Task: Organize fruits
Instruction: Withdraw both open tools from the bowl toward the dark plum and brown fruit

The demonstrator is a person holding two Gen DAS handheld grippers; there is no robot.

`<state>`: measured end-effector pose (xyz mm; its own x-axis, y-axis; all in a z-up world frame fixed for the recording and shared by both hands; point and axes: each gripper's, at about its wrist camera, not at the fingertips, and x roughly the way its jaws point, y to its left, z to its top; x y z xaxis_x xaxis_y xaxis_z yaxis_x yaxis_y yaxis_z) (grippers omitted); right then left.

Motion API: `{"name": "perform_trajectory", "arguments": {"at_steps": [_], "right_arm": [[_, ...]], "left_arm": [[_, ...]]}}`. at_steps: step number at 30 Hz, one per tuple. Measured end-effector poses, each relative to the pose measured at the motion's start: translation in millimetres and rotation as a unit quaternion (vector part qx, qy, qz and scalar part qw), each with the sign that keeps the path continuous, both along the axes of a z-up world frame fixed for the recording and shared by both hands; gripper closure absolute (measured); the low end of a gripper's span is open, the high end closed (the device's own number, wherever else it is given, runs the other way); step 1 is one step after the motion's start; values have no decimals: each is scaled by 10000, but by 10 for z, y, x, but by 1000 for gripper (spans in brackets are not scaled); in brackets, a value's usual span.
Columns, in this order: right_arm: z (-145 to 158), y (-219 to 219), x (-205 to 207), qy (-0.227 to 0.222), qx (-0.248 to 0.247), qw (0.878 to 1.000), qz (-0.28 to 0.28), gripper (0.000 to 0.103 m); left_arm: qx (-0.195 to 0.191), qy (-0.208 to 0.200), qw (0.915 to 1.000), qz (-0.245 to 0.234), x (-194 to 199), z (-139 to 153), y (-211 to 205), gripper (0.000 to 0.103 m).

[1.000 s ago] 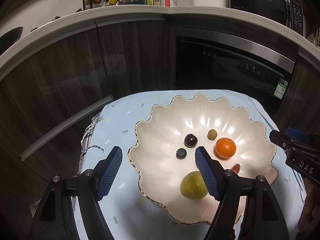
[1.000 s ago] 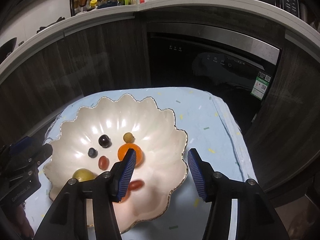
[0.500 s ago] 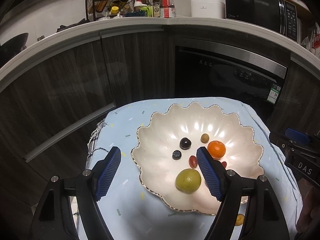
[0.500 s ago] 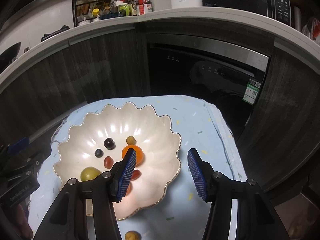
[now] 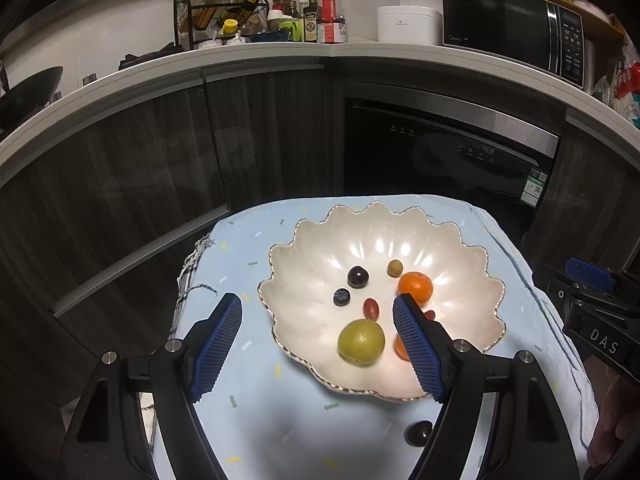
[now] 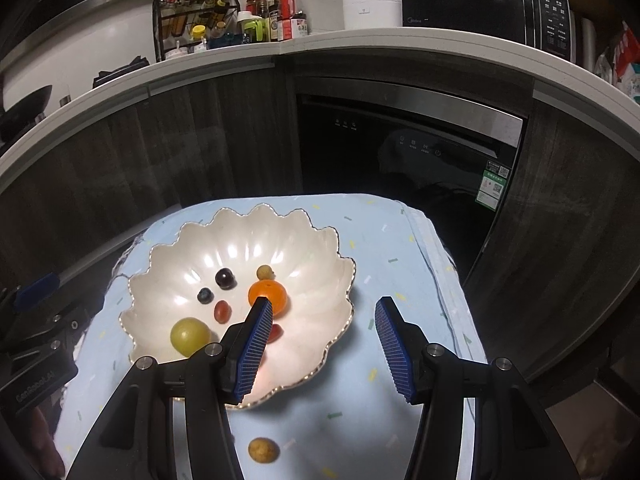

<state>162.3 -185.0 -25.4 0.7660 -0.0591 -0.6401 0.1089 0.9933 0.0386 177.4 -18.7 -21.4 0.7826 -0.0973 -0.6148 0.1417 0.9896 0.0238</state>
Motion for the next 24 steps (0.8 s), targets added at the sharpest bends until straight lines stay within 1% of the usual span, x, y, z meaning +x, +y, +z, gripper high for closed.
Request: {"name": "perform_trajectory", "arguments": {"at_steps": [8, 17, 24], "right_arm": [[-16, 22, -188, -24, -48, 9999, 88, 48], [-104, 46, -371, -22, -91, 9997, 231, 48], [-250, 52, -493, 45, -114, 9993, 347, 48]], "left_arm": [[-47, 9, 10000, -53, -182, -2, -23, 25], [-10, 136, 9998, -121, -363, -155, -86, 25], [-27, 248, 9994, -220, -464, -283, -142, 25]]}}
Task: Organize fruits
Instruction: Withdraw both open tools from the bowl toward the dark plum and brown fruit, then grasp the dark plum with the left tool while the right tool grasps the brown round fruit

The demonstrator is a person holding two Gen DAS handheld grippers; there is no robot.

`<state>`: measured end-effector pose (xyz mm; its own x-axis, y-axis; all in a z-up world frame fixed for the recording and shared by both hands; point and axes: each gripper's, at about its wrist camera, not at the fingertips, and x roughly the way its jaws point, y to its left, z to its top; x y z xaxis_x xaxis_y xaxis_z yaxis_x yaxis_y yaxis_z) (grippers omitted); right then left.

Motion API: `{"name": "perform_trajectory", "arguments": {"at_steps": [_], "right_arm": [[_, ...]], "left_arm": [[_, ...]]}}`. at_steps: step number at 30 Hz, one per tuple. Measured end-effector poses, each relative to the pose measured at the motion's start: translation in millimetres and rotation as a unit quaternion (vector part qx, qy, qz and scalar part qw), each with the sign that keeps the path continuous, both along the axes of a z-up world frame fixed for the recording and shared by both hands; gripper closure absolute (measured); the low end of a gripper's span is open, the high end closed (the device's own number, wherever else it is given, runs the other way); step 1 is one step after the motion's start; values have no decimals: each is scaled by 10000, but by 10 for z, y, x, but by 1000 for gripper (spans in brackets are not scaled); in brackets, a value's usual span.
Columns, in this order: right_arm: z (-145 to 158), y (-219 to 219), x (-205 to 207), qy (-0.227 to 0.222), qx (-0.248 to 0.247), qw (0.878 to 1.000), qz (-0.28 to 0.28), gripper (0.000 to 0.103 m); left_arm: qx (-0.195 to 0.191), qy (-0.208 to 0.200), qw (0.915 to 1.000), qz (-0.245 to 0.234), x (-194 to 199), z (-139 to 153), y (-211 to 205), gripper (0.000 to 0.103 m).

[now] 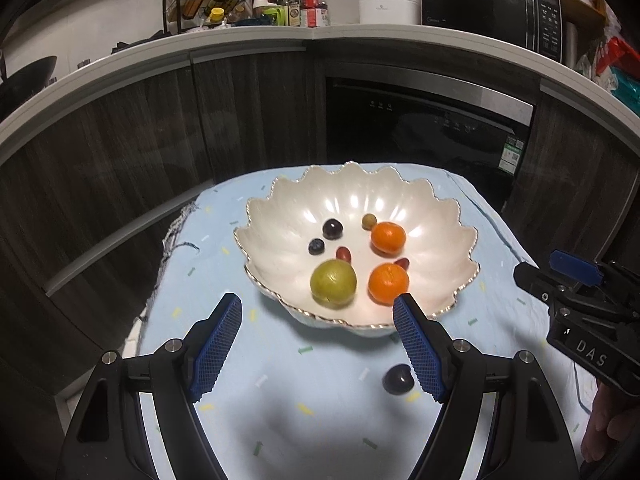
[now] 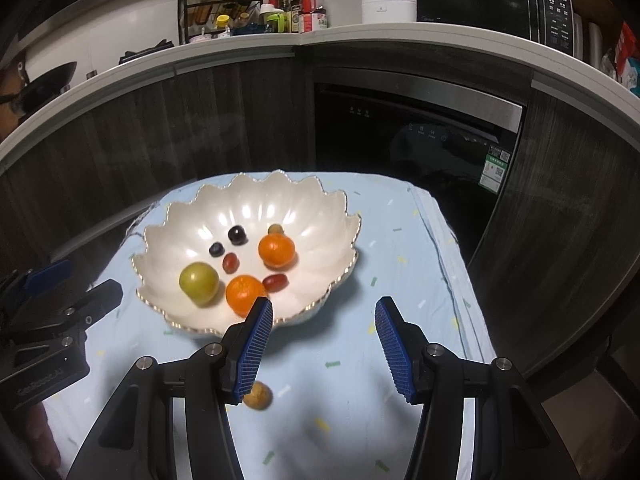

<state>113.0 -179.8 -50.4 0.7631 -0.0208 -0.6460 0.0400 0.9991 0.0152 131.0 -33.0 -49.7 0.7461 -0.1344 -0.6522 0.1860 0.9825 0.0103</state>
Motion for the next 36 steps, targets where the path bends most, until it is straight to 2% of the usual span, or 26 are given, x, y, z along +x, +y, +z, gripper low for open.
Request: {"name": "perform_trajectory", "arguments": {"at_steps": [36], "right_arm": [[-533, 110, -185, 218, 66, 9971, 724, 48]], "left_arm": [[243, 267, 9963, -780, -215, -564, -282, 25]]}}
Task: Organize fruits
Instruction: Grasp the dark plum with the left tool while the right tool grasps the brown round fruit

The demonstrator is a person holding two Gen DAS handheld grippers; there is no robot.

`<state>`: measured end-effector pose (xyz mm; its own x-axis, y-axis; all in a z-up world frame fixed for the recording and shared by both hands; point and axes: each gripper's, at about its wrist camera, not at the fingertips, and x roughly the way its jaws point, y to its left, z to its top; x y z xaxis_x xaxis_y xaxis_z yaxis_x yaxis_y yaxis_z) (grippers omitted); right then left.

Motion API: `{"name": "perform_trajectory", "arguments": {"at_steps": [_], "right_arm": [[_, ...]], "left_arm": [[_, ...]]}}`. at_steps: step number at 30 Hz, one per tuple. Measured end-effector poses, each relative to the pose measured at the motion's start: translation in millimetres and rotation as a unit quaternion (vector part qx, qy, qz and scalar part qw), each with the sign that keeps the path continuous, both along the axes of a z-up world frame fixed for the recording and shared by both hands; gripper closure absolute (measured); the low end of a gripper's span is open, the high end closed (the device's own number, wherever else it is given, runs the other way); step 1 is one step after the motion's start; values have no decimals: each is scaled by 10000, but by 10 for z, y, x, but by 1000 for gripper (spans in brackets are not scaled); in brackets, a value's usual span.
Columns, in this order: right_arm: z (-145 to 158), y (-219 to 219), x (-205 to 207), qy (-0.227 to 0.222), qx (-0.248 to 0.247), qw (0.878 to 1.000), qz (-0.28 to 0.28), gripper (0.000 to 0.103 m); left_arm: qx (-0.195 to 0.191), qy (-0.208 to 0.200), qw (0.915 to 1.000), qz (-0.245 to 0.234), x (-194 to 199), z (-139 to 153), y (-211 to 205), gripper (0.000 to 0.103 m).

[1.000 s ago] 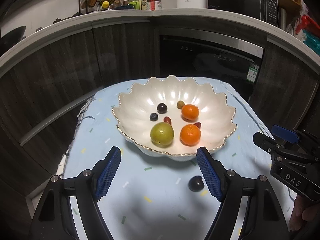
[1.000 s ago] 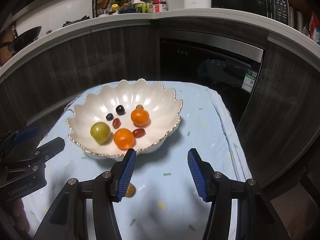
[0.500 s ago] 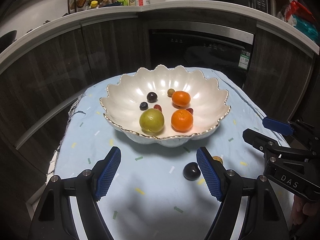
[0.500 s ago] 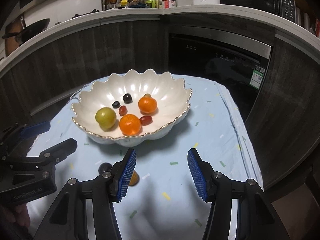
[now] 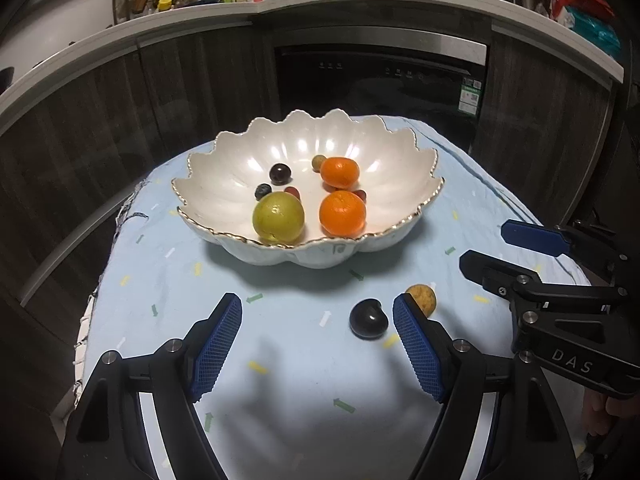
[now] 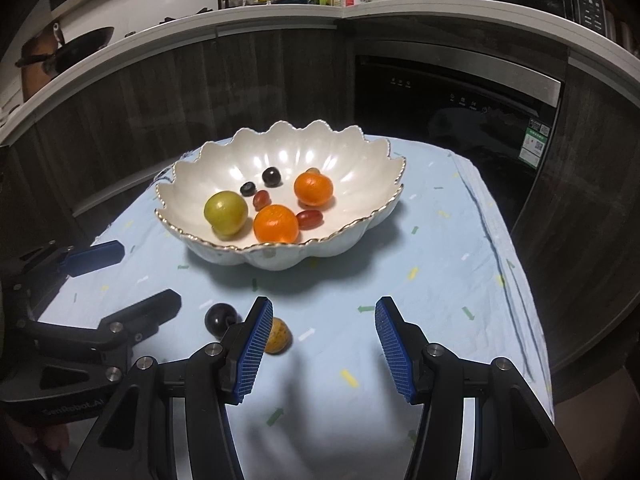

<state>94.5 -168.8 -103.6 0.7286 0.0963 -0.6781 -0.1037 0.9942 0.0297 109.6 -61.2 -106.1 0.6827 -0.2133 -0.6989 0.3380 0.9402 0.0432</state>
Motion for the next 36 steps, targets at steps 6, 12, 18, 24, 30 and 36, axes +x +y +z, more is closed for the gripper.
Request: {"name": "perform_trajectory", "arguments": {"at_steps": [6, 12, 18, 24, 30, 36], "right_arm": [[-84, 31, 3, 113, 16, 9998, 175, 48], [-182, 7, 46, 290, 60, 9991, 291, 48], [-246, 3, 57, 362, -37, 9984, 425, 48], [-291, 14, 74, 414, -97, 9975, 557, 48], [-314, 63, 66, 384, -238, 9950, 888, 48], [-372, 107, 92, 444, -344, 9930, 1042, 51]], "left_arm": [[54, 40, 9998, -168, -10, -93, -64, 25], [67, 81, 9991, -406, -10, -174, -109, 26], [141, 89, 9981, -590, -2, -222, -151, 27], [242, 175, 9967, -756, 10, -272, -177, 33], [373, 225, 9940, -1003, 25, -309, -219, 34], [463, 377, 9925, -1071, 69, -377, -248, 39]]}}
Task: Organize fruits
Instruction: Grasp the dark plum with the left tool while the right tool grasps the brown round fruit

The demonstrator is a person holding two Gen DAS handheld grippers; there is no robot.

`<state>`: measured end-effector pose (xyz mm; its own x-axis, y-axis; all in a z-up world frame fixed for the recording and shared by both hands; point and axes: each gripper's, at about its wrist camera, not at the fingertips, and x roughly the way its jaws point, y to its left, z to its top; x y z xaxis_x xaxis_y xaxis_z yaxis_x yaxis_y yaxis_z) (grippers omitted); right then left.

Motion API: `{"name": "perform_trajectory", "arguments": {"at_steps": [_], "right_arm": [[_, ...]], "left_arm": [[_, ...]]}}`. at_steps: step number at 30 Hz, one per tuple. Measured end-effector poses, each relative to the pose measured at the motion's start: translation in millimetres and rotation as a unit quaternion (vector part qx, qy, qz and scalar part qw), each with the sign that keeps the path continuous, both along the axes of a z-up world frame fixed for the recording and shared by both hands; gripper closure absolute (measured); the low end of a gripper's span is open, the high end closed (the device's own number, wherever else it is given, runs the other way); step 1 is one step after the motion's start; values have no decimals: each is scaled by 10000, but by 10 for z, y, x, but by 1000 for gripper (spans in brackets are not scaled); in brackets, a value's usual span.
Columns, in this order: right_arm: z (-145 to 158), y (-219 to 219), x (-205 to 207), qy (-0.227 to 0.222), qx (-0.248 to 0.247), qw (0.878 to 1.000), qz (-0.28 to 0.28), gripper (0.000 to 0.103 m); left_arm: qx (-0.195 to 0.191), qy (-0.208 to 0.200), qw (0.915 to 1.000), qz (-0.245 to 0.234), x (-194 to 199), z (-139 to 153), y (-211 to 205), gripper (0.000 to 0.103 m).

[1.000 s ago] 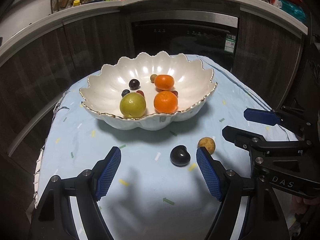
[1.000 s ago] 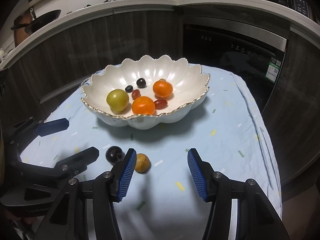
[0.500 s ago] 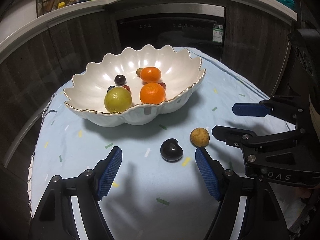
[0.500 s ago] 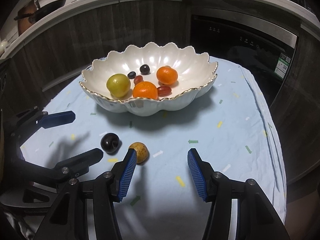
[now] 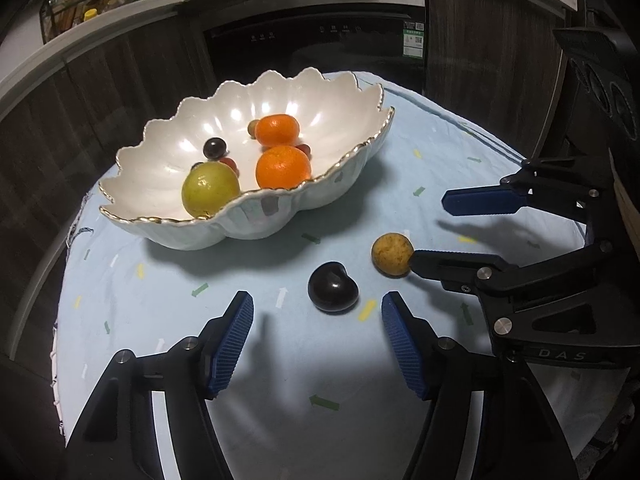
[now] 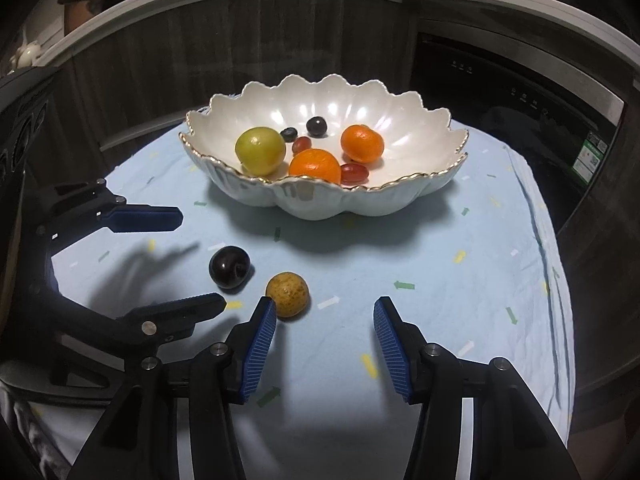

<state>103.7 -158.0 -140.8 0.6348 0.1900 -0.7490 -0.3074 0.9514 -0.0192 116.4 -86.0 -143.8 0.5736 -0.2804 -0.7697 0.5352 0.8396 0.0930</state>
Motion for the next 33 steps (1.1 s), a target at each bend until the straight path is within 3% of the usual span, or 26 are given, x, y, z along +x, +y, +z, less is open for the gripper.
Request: {"name": "perform_trajectory", "arguments": {"at_steps": [8, 23, 30, 33], "right_arm": [[-33, -19, 45, 181, 147, 9997, 66, 52], [-4, 31, 171, 376, 413, 9982, 197, 52], [-27, 57, 292, 519, 591, 9966, 245, 56], [-57, 39, 369, 663, 716, 9950, 210, 64]], "left_arm": [[238, 158, 9996, 37, 52, -76, -6, 46], [142, 194, 9997, -64, 130, -119, -88, 50], [-23, 253, 9997, -18, 207, -125, -85, 57], [-162, 340, 9993, 11, 227, -131, -64, 62]]}}
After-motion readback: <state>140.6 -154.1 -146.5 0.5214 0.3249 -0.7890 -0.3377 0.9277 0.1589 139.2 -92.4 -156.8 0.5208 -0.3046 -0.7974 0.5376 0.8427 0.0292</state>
